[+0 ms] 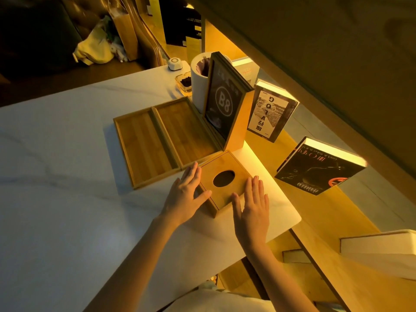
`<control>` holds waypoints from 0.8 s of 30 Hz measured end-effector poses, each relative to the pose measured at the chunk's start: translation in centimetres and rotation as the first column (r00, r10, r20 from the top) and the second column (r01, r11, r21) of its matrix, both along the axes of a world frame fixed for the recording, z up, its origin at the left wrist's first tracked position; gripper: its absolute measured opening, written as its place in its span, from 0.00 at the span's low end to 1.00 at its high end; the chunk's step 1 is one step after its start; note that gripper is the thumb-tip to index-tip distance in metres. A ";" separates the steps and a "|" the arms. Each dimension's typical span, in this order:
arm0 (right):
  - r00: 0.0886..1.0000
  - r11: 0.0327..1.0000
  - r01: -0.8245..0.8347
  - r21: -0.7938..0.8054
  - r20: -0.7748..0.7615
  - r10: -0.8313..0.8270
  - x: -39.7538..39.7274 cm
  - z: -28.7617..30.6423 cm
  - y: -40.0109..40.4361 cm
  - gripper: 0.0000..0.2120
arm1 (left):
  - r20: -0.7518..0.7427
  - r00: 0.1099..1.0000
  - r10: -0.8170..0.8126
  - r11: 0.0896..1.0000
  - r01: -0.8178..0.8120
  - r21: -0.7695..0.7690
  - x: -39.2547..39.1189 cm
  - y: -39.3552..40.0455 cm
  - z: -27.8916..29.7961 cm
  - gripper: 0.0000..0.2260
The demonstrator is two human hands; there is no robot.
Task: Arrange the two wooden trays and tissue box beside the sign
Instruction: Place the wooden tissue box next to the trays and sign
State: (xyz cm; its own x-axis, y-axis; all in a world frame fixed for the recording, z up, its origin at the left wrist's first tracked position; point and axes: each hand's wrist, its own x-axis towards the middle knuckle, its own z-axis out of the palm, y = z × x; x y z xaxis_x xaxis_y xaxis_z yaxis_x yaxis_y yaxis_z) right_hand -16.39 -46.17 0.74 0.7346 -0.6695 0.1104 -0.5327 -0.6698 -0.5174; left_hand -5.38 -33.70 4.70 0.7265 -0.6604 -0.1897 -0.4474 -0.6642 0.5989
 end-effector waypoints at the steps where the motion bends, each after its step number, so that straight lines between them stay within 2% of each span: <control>1: 1.000 1.000 0.011 -0.008 -0.006 -0.011 0.1 0.0 0.2 0.31 | -0.002 1.000 -0.008 1.000 0.008 0.006 0.1 0.0 0.0 0.30; 7: 0.997 0.998 0.057 -0.029 -0.045 -0.058 0.3 0.1 1.2 0.30 | 0.033 0.999 -0.042 0.997 0.040 0.069 0.5 0.1 -0.2 0.30; 11: 0.996 0.999 0.041 0.005 -0.078 -0.041 0.4 0.9 1.0 0.30 | 0.176 0.984 -0.038 0.992 0.016 0.121 0.2 0.1 -0.4 0.29; 13: 0.997 0.999 -0.029 0.012 -0.070 0.030 0.0 1.3 0.8 0.30 | 0.232 0.972 -0.033 0.995 0.009 0.103 -0.5 0.3 -0.5 0.30; 15: 0.985 0.988 -0.153 -0.007 -0.078 0.152 -0.4 1.3 1.1 0.30 | 0.221 0.974 -0.042 0.995 0.021 0.097 -1.4 0.2 -0.7 0.31; 17: 0.973 0.978 -0.205 -0.043 -0.113 0.199 -0.6 0.9 1.5 0.30 | 0.207 0.977 -0.050 0.993 0.027 0.116 -1.8 0.1 -1.0 0.31; 20: 0.974 0.982 -0.180 -0.065 -0.154 0.168 -0.4 0.5 1.4 0.30 | 0.215 0.975 -0.063 0.990 0.033 0.140 -1.4 -0.3 -1.5 0.33; 24: 0.976 0.986 -0.156 -0.056 -0.162 0.146 0.0 0.8 0.9 0.31 | 0.216 0.970 -0.109 0.987 0.081 0.136 -0.4 -0.8 -1.5 0.41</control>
State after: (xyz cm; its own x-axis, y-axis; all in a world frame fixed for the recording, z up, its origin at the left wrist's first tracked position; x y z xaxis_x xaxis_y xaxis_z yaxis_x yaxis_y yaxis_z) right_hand -16.37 -45.25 1.49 0.8384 -0.5444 0.0275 -0.4935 -0.7794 -0.3860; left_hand -5.81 -34.51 3.23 0.6949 -0.7097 -0.1160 -0.6244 -0.6755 0.3921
